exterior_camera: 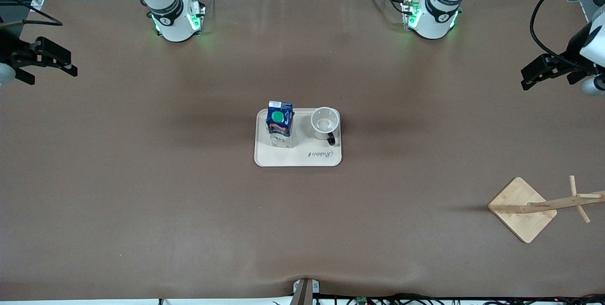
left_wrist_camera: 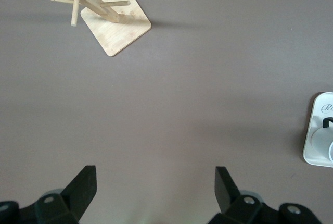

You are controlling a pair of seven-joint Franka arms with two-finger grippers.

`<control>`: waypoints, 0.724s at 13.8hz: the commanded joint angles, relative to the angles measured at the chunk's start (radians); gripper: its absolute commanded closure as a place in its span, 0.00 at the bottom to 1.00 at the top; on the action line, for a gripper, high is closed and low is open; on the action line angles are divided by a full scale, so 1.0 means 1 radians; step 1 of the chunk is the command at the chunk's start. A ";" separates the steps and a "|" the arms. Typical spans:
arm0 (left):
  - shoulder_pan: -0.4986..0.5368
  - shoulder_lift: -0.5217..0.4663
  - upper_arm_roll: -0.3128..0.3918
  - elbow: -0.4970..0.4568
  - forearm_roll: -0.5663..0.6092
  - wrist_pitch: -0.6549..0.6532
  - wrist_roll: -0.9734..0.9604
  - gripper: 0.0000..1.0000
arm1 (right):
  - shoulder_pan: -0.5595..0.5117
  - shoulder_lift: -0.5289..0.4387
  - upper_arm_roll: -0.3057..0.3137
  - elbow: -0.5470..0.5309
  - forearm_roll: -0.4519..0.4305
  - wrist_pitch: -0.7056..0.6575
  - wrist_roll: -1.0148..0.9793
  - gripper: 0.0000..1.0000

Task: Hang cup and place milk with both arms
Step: 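Move the left gripper toward the white mug on the tray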

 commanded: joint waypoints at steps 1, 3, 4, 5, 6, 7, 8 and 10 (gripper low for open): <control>0.003 0.008 -0.001 0.018 -0.005 -0.019 0.015 0.00 | -0.018 0.005 0.010 0.016 0.017 -0.011 0.013 0.00; -0.003 0.008 -0.001 0.022 -0.002 -0.019 0.002 0.00 | -0.018 0.005 0.010 0.014 0.017 -0.011 0.012 0.00; -0.004 0.013 -0.001 0.022 -0.002 -0.019 -0.006 0.00 | -0.020 0.005 0.010 0.014 0.015 -0.011 0.013 0.00; -0.004 0.029 -0.003 0.019 -0.002 -0.019 -0.009 0.00 | -0.020 0.007 0.010 0.014 0.017 -0.010 0.012 0.00; -0.010 0.040 -0.017 0.018 -0.003 -0.014 -0.014 0.00 | -0.020 0.008 0.010 0.014 0.015 -0.010 0.010 0.00; -0.019 0.058 -0.033 0.013 -0.006 -0.002 -0.029 0.00 | -0.020 0.008 0.010 0.014 0.015 -0.010 0.010 0.00; -0.030 0.069 -0.055 0.002 -0.008 0.030 -0.067 0.00 | -0.020 0.010 0.010 0.016 0.015 -0.010 0.010 0.00; -0.061 0.108 -0.099 -0.019 -0.008 0.068 -0.192 0.00 | -0.020 0.010 0.010 0.014 0.017 -0.008 0.010 0.00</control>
